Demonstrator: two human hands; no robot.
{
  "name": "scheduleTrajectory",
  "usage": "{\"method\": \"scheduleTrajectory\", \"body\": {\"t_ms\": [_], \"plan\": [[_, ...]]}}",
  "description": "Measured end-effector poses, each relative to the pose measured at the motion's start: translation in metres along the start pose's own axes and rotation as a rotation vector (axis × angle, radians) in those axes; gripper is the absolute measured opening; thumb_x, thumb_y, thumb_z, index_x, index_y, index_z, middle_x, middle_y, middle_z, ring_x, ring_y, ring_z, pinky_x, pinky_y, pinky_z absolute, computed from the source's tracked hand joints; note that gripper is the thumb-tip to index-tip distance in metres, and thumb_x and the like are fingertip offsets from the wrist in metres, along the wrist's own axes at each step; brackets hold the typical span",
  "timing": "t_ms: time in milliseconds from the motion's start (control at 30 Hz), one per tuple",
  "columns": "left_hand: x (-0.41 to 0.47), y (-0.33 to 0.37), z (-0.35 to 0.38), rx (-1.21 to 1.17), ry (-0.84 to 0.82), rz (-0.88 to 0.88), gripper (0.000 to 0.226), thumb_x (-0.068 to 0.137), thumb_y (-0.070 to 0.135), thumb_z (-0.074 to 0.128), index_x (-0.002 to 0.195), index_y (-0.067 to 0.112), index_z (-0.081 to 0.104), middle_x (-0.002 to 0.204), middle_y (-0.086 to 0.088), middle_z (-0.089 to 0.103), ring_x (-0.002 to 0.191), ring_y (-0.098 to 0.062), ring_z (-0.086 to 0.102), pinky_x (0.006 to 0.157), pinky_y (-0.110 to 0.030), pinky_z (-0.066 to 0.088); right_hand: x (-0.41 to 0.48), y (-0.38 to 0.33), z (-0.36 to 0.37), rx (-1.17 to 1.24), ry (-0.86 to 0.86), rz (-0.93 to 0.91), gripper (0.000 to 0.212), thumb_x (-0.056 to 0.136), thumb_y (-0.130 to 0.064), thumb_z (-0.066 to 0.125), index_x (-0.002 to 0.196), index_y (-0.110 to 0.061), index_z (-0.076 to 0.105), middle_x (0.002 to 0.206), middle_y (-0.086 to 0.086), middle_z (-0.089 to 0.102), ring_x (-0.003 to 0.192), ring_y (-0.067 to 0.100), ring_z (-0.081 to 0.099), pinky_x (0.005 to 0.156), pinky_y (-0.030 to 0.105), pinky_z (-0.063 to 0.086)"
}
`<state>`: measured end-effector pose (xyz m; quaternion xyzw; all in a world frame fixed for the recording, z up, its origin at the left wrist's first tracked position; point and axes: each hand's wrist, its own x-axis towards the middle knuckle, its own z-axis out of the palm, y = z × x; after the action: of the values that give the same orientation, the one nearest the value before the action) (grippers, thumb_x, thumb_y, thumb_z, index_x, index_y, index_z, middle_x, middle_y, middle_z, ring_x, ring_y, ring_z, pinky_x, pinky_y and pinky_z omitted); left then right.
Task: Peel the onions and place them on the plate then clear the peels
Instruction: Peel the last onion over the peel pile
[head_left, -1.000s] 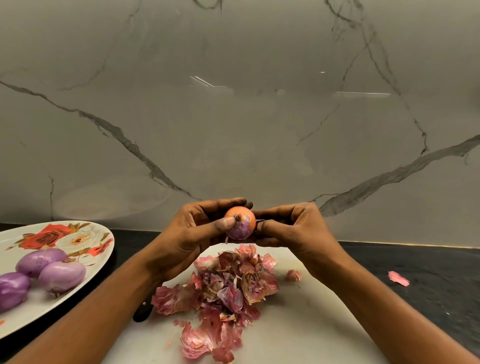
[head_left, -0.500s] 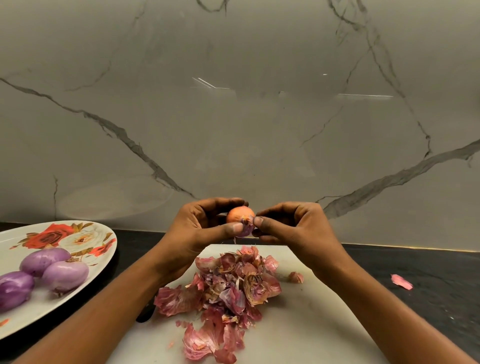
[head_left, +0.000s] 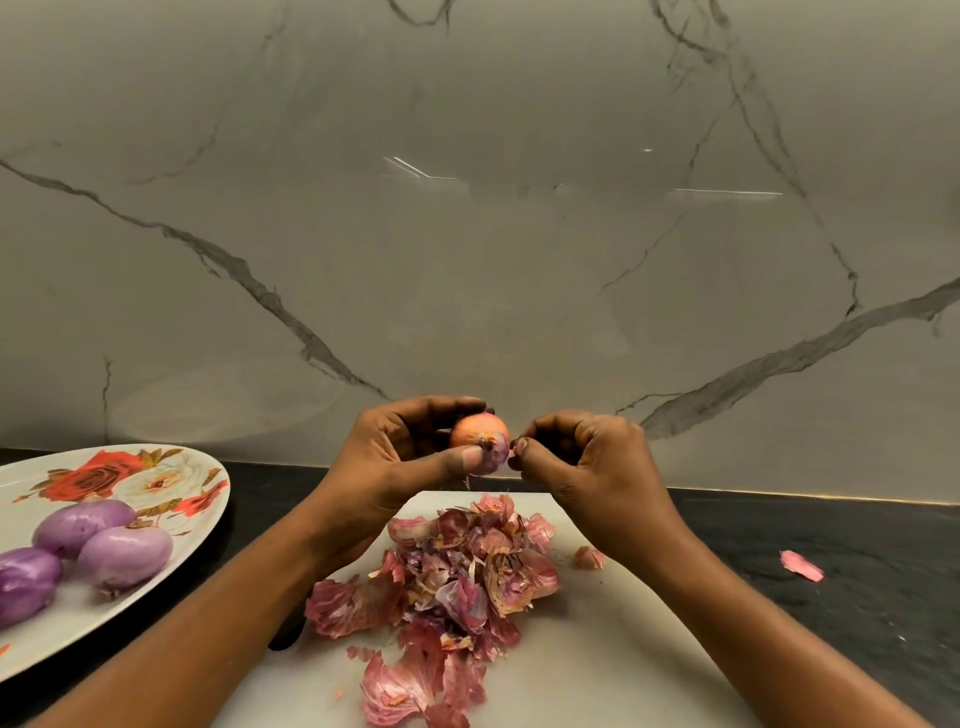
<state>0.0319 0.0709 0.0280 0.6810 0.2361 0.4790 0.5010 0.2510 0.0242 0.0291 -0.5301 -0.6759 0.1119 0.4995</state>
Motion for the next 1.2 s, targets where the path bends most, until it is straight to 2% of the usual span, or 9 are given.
{"method": "scheduleTrajectory", "body": {"t_ms": [200,300,433,600,733,867,1000,1200], "plan": [[0.002,0.002,-0.001,-0.145,0.019,-0.031,0.046,0.083,0.013,0.074,0.129,0.01,0.07,0.127,-0.009,0.074,0.116,-0.033,0.072,0.081,-0.031,0.063,0.001,0.001,-0.005,-0.003,0.007,0.045,0.005,0.094,-0.014,0.077,0.096,-0.019,0.08,0.084,-0.003,0.078,0.079,0.012,0.077,0.077,0.035,0.067],[0.002,0.002,0.0,-0.146,0.017,-0.044,0.045,0.086,0.012,0.071,0.13,0.01,0.07,0.127,-0.009,0.075,0.117,-0.032,0.072,0.083,-0.032,0.064,0.002,-0.003,-0.009,0.183,-0.023,0.101,0.014,0.089,-0.001,0.079,0.093,-0.014,0.079,0.084,0.003,0.08,0.08,0.016,0.08,0.078,0.035,0.067],[0.003,0.001,0.002,-0.173,0.011,-0.076,0.042,0.09,0.013,0.067,0.132,0.008,0.068,0.127,-0.011,0.075,0.114,-0.035,0.074,0.089,-0.036,0.065,0.002,-0.008,-0.011,0.317,-0.091,0.144,0.024,0.091,0.013,0.065,0.088,-0.005,0.08,0.083,0.012,0.08,0.079,0.025,0.08,0.077,0.034,0.067],[0.004,0.003,0.002,-0.248,0.002,-0.114,0.043,0.092,0.014,0.065,0.135,0.014,0.069,0.131,-0.011,0.073,0.112,-0.04,0.073,0.086,-0.038,0.065,0.002,-0.013,-0.014,0.367,-0.156,0.209,0.034,0.101,0.007,0.048,0.087,0.003,0.079,0.084,0.017,0.079,0.079,0.033,0.079,0.072,0.037,0.067],[0.004,0.003,0.005,-0.254,0.007,-0.126,0.041,0.092,0.016,0.064,0.133,0.014,0.071,0.128,-0.01,0.073,0.113,-0.037,0.074,0.082,-0.035,0.065,0.002,-0.016,-0.011,0.427,-0.188,0.281,0.015,0.102,-0.01,0.065,0.108,-0.003,0.077,0.092,0.016,0.08,0.083,0.032,0.08,0.074,0.035,0.067],[0.004,0.003,0.004,-0.227,0.029,-0.125,0.036,0.092,0.018,0.066,0.125,0.007,0.071,0.125,-0.013,0.074,0.111,-0.034,0.075,0.08,-0.034,0.066,0.002,-0.016,-0.01,0.49,-0.231,0.309,0.034,0.094,-0.015,0.077,0.127,-0.01,0.071,0.096,0.013,0.082,0.088,0.03,0.081,0.078,0.033,0.066],[0.003,0.004,0.005,-0.194,0.026,-0.117,0.037,0.089,0.02,0.068,0.124,0.008,0.071,0.123,-0.01,0.075,0.109,-0.031,0.075,0.08,-0.032,0.065,0.001,-0.017,-0.01,0.534,-0.259,0.279,0.037,0.091,-0.007,0.078,0.127,-0.014,0.071,0.103,0.009,0.082,0.095,0.027,0.08,0.084,0.035,0.066],[0.0,0.006,0.005,-0.182,-0.014,-0.101,0.036,0.088,0.019,0.068,0.122,0.007,0.07,0.119,-0.011,0.076,0.105,-0.03,0.077,0.08,-0.03,0.064,0.001,-0.015,-0.009,0.638,-0.269,0.303,0.034,0.091,-0.004,0.075,0.123,-0.015,0.073,0.106,0.011,0.081,0.097,0.03,0.08,0.082,0.032,0.066]]}}
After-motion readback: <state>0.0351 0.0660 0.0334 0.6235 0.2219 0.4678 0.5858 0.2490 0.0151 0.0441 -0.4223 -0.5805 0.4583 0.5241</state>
